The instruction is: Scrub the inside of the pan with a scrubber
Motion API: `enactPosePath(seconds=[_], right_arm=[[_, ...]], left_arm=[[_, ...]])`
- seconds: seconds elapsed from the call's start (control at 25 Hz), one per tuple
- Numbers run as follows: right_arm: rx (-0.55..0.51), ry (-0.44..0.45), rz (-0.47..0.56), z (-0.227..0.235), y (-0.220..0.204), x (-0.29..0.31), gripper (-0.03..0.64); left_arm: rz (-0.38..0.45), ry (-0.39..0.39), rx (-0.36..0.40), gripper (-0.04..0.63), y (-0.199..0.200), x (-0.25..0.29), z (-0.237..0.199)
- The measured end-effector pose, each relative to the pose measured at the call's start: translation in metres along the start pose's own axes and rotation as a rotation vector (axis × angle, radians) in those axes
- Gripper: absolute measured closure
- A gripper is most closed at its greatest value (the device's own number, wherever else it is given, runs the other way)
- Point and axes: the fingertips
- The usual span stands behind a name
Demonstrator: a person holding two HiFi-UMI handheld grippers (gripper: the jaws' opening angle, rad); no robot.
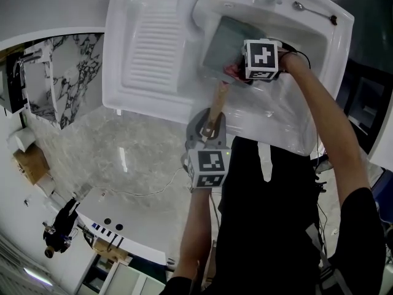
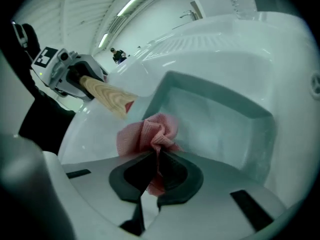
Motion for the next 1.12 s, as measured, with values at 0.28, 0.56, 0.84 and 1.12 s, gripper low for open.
enactPosePath(seconds=[0.28, 0.56, 0.84, 1.12], right_arm=[[-0.019, 0.199, -0.158, -0.022, -0.003, 0.007, 0.586], [-0.046, 0.025, -0.378, 0.018, -0.04, -0.001, 0.584], [-0.016, -0.361, -0.564, 0.082, -0.09, -0.02, 0.584], [-0.073, -0.653, -0.567, 0.112, -0.081, -0.026, 0.584]], left_arm=[[0.003, 0.006, 0.005, 0.459, 0.001, 0.0, 0.0], [0.004, -0.001, 0.007, 0.459, 0.003, 0.0, 0.001], [0.003, 0.004, -0.002, 0.459, 0.0, 0.0, 0.001], [-0.008, -0.002, 0.0, 0.459, 0.0, 0.0, 0.002]])
Point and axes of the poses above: the fingertips, and each gripper's own axes: x forward along the fingers, z to its right, y out of its top, and after that the axes turned 13 degrees about -x, right-handed
